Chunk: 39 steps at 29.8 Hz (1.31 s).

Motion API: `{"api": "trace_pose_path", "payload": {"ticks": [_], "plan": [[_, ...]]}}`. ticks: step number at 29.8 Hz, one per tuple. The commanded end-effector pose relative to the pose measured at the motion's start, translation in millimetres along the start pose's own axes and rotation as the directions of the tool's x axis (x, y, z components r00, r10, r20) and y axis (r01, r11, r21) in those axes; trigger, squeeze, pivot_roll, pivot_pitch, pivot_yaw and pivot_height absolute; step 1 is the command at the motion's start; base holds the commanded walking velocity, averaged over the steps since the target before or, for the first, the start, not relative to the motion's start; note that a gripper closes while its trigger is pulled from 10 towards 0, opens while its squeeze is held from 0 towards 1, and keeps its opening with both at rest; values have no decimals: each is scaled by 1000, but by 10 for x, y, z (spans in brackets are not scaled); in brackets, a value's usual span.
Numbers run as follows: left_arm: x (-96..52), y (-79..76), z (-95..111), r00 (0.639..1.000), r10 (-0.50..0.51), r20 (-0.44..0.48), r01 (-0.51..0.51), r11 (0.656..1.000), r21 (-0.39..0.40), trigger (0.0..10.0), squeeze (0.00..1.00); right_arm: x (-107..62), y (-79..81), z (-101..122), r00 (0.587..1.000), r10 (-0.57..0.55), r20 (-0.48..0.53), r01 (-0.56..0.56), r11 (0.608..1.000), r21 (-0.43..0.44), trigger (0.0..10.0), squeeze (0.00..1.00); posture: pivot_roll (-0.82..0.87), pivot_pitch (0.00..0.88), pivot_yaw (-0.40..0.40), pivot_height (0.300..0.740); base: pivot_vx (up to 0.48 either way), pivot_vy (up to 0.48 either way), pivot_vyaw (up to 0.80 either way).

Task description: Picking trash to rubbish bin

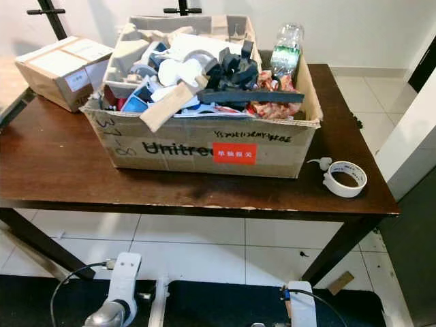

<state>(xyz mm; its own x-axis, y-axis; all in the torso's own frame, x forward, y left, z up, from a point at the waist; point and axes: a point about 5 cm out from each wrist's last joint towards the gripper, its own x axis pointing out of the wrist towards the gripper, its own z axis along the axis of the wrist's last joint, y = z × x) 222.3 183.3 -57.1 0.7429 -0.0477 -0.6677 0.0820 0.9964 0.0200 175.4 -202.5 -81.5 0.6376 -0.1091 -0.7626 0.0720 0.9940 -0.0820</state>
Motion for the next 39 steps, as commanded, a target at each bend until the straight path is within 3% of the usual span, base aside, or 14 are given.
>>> {"api": "trace_pose_path", "payload": {"ticks": [1,3,7,12,14,18,21,22,24,26,27,29,33,39], "plan": [[-20,-17,-39,998,-57,-6,57,994,89,10000,0,-16,-47,-39,1000,-1,-3,1,1000,6,10000,0,50,171,27,740,0,0,0],[-45,-66,33,980,-193,43,179,959,219,10000,0,-13,-117,108,995,48,89,-50,999,20,10000,0,53,168,28,740,0,0,0],[-86,-29,161,950,-288,122,242,925,293,10000,0,-32,-150,283,966,174,191,-176,984,-6,10000,0,44,165,33,740,0,0,0],[-164,-8,471,868,-439,232,343,867,360,10000,0,-162,-127,605,831,482,278,-458,876,-151,10000,0,39,158,33,740,0,0,0],[-217,-38,615,815,-528,240,396,809,435,10000,0,-313,-51,760,707,655,266,-603,755,-257,10000,0,39,155,33,740,0,0,0],[-254,-79,673,778,-588,222,435,759,485,10000,0,-426,15,826,620,754,219,-681,655,-326,10000,0,38,152,30,740,0,0,0],[-353,-161,701,696,-702,151,529,644,553,10000,0,-630,96,850,465,882,79,-796,456,-398,10000,0,39,148,29,740,0,0,0],[-353,-161,701,696,-702,151,529,644,553,10000,0,-630,96,850,465,882,79,-796,456,-398,10000,0,39,148,29,740,0,0,0],[-435,-207,828,642,-746,176,588,627,512,10000,0,-815,163,978,344,936,71,-847,342,-407,10000,0,37,144,29,740,0,0,0],[-471,-222,902,621,-758,198,604,624,496,10000,0,-885,190,1080,299,948,112,-858,319,-403,10000,0,37,144,29,740,0,0,0],[-564,-247,1111,574,-779,252,619,614,489,10000,0,-1050,215,1354,202,955,217,-870,277,-408,10000,0,38,140,27,740,0,0,0],[-611,-249,1265,550,-781,296,616,618,489,10000,0,-1127,212,1522,160,947,279,-862,272,-427,10000,0,38,140,27,740,0,0,0],[-758,-211,1802,475,-754,454,554,657,512,10000,0,-1202,116,2062,162,849,502,-750,437,-497,10000,0,38,134,24,740,0,0,0],[-974,-203,2447,358,-730,583,499,677,541,10000,0,-1445,-84,2655,54,703,709,-706,529,-471,10000,0,44,129,14,740,0,0,0]]}}
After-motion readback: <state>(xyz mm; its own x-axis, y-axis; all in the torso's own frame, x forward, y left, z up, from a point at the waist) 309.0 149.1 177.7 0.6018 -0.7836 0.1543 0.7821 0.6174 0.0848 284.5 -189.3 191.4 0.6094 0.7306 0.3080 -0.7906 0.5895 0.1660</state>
